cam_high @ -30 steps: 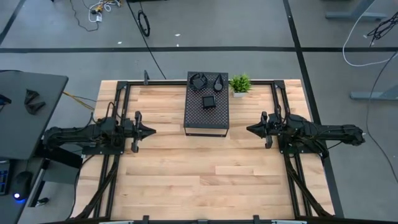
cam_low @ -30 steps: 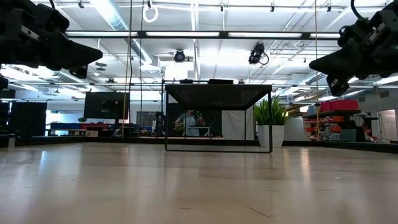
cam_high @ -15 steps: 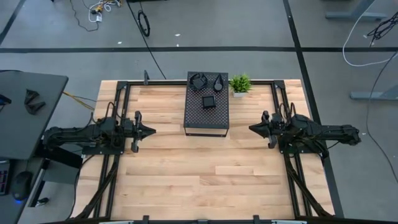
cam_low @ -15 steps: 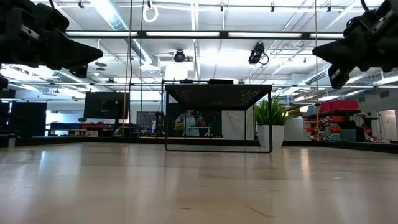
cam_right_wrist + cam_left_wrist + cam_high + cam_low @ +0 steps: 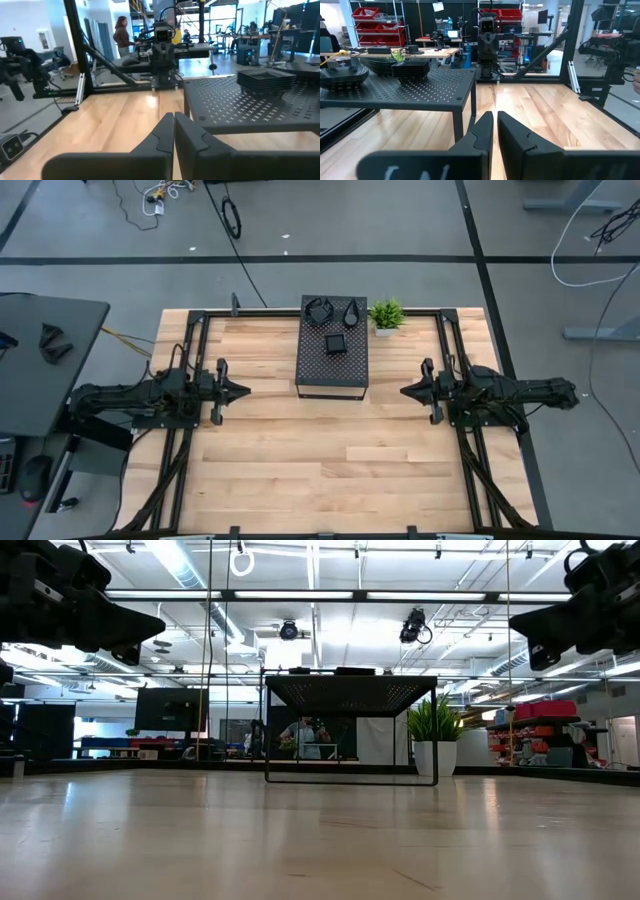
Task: Pick & Place Mini shaped plates
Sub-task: Return to Home Position
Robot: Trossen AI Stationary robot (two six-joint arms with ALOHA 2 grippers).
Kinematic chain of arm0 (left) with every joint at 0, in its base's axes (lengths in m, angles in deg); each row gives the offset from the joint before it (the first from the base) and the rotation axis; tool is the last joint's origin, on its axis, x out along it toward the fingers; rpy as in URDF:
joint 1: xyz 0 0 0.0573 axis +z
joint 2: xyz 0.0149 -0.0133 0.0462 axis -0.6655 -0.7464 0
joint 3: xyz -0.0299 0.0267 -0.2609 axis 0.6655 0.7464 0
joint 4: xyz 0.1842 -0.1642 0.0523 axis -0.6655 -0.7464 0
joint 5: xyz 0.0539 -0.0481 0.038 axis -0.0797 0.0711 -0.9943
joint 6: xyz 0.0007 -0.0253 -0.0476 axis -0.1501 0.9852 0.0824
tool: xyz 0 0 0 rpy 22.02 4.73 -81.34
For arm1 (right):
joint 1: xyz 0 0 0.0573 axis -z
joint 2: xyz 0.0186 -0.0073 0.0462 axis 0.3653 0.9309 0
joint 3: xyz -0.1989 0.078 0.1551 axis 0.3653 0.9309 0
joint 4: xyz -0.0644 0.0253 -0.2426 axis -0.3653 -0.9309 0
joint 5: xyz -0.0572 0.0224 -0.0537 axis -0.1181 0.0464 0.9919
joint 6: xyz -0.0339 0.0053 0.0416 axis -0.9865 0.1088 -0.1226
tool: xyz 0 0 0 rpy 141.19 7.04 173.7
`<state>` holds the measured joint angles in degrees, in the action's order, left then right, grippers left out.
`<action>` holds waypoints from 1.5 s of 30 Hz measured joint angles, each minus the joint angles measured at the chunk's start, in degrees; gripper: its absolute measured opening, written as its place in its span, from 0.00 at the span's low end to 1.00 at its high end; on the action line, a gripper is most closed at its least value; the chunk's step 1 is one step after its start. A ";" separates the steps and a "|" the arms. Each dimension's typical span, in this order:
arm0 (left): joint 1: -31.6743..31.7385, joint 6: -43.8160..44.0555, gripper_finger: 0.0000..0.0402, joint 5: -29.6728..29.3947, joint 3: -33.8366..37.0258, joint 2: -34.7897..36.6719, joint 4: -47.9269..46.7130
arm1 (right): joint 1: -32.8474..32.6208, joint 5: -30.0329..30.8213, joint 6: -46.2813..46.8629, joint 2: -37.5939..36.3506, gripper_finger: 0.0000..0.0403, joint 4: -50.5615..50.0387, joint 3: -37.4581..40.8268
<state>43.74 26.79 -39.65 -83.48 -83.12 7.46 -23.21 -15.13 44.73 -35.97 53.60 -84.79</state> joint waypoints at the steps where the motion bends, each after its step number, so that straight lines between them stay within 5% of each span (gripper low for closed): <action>1: 0.00 0.00 0.08 0.00 0.00 0.00 0.00 | -0.14 -0.02 -0.12 0.00 0.04 0.00 0.00; 45: -0.02 0.00 0.08 0.00 0.02 0.00 0.02 | -0.20 0.24 1.24 0.79 0.04 1.14 0.11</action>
<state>43.72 26.79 -39.65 -83.46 -83.12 7.48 -23.40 -14.89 45.96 -35.19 54.74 -84.68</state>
